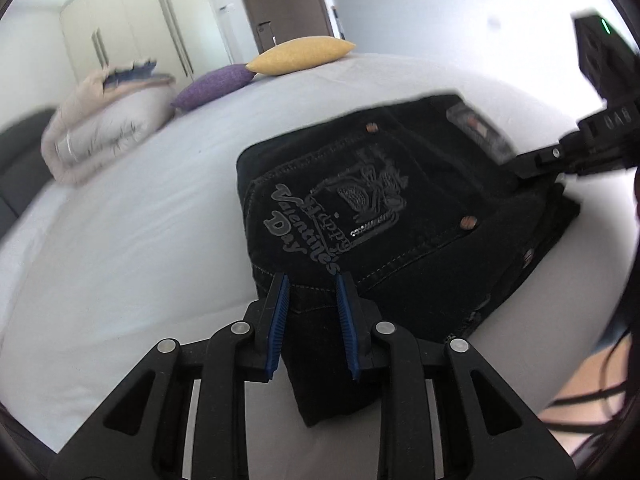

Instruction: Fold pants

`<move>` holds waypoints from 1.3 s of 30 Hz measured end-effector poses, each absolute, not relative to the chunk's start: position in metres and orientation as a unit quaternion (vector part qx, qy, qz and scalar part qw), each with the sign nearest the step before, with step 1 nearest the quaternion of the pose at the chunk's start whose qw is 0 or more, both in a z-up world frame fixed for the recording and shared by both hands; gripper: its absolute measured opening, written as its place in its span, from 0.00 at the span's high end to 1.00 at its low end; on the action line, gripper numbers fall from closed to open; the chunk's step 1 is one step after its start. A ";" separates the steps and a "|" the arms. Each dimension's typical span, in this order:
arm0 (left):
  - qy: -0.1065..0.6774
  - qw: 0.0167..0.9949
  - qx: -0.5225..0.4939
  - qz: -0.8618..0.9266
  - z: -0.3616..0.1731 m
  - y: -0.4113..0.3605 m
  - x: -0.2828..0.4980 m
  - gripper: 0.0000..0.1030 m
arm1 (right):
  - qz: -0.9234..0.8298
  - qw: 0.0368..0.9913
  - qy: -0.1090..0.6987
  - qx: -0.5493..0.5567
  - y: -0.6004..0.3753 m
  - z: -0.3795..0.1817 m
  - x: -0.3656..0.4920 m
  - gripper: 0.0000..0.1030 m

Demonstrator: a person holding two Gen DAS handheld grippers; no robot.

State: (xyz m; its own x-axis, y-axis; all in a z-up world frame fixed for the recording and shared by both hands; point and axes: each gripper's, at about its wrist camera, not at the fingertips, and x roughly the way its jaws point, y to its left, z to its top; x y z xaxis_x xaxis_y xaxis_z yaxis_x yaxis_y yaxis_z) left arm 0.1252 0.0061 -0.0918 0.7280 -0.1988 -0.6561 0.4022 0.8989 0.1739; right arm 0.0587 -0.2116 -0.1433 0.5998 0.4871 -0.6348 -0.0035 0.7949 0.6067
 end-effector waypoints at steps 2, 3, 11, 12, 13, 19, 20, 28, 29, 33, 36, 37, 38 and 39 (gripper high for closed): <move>0.344 0.916 0.108 -0.177 -0.079 0.024 0.127 0.62 | 0.153 0.853 0.398 0.301 -0.220 -0.131 0.048 0.49; 0.345 0.916 0.080 -0.186 -0.072 0.034 0.128 0.46 | 0.147 0.860 0.380 0.307 -0.228 -0.124 0.043 0.42; 0.416 0.870 -0.124 -0.233 -0.062 0.084 0.202 0.00 | 0.145 0.821 0.412 0.367 -0.271 -0.140 0.078 0.44; 0.434 0.858 -0.140 -0.234 -0.068 0.087 0.213 0.00 | 0.145 0.815 0.422 0.370 -0.271 -0.144 0.084 0.46; 0.462 0.840 -0.165 -0.233 -0.077 0.087 0.228 0.01 | 0.143 0.804 0.440 0.374 -0.272 -0.151 0.093 0.47; 0.511 0.794 -0.208 -0.255 -0.104 0.075 0.257 0.05 | 0.162 0.764 0.476 0.405 -0.271 -0.167 0.128 0.63; 0.515 0.792 -0.206 -0.256 -0.106 0.071 0.258 0.10 | 0.165 0.761 0.479 0.406 -0.270 -0.168 0.132 0.63; 0.532 0.789 -0.171 -0.253 -0.107 0.050 0.262 0.61 | 0.170 0.760 0.492 0.390 -0.256 -0.168 0.144 0.71; 0.529 0.790 -0.173 -0.256 -0.104 0.053 0.262 0.68 | 0.169 0.764 0.490 0.384 -0.254 -0.165 0.142 0.75; 0.517 0.799 -0.161 -0.262 -0.083 0.047 0.260 0.81 | 0.163 0.794 0.475 0.343 -0.243 -0.145 0.137 0.81; 0.497 0.809 -0.155 -0.273 -0.058 0.042 0.260 0.82 | 0.176 0.811 0.456 0.322 -0.236 -0.121 0.137 0.82; 0.487 0.814 -0.153 -0.277 -0.046 0.040 0.262 0.82 | 0.180 0.816 0.451 0.314 -0.234 -0.112 0.138 0.82; 0.476 0.820 -0.148 -0.281 -0.036 0.037 0.266 0.82 | 0.184 0.824 0.443 0.303 -0.233 -0.102 0.140 0.82; 0.467 0.825 -0.144 -0.283 -0.028 0.036 0.270 0.82 | 0.188 0.829 0.435 0.297 -0.234 -0.092 0.143 0.82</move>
State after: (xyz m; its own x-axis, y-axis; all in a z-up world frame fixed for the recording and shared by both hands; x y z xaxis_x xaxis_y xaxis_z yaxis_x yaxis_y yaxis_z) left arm 0.2702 0.0357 -0.0276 0.4034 -0.6013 -0.6898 0.3313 0.7986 -0.5024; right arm 0.1433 -0.2339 -0.0925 0.5513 0.5702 -0.6091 -0.0541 0.7530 0.6558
